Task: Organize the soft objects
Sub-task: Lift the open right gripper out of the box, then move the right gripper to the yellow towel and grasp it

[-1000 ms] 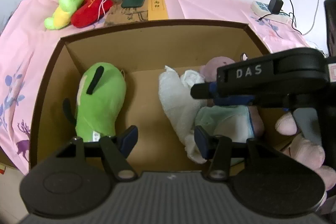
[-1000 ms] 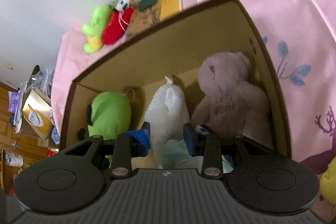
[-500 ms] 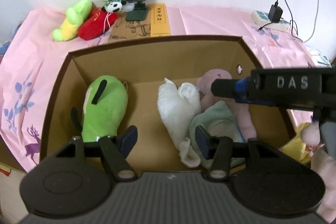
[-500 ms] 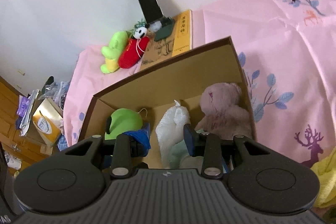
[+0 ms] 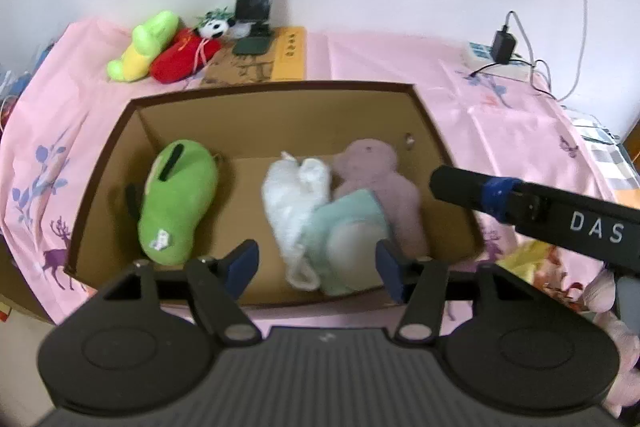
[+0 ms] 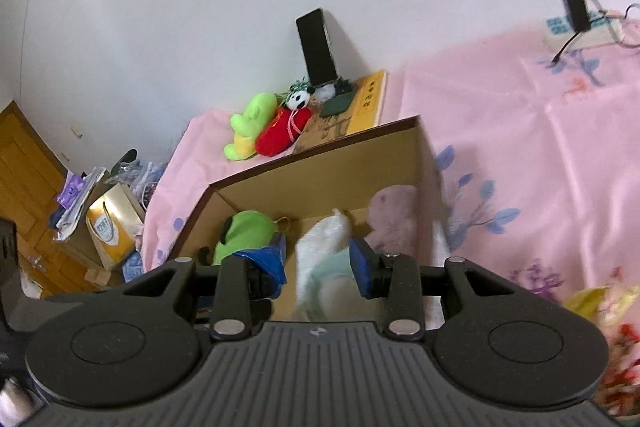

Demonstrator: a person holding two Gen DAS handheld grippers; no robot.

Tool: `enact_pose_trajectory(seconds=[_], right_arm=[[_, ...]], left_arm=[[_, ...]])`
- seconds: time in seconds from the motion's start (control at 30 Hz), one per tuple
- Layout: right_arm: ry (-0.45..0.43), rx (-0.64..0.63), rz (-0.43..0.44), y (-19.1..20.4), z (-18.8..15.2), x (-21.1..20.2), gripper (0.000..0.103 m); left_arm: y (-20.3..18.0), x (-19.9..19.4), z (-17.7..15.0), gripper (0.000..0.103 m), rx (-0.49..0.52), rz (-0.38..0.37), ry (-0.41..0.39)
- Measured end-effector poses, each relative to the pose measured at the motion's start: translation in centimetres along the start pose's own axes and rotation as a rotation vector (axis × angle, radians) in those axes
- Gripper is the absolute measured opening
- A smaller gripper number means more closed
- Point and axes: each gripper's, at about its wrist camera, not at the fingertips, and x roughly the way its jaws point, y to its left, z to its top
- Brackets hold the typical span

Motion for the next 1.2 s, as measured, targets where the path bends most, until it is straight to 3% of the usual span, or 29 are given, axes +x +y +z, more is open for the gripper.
enact_pose_trajectory(seconds=[0.13, 0.3, 0.57, 0.73, 1.0, 1.2], right_arm=[[-0.020, 0.048, 0.005, -3.1, 0.3, -2.9, 0.019], [-0.058, 0.113, -0.054, -7.9, 0.3, -7.5, 0.017], [-0.053, 0.218, -0.150, -14.2, -2.2, -13.4, 0.017], [0.009, 0.272, -0.128, -16.4, -4.1, -15.0, 0.018], [0.059, 0.316, -0.139, -18.6, -5.6, -15.5, 0.019], [0.001, 0.317, -0.050, -18.0, -3.3, -14.7, 0.019]], left_arm=[[-2.4, -1.0, -0.2, 0.059, 0.020, -0.033, -0.023], [-5.7, -1.7, -0.9, 0.059, 0.055, -0.150, -0.021], [-9.9, -0.1, -2.7, 0.059, 0.083, -0.313, 0.070], [-12.6, 0.7, -4.8, 0.059, 0.163, -0.430, 0.152], [-14.1, 1.6, -7.6, 0.059, 0.207, -0.466, 0.232], [-13.6, 1.8, -6.7, 0.059, 0.166, -0.454, 0.174]])
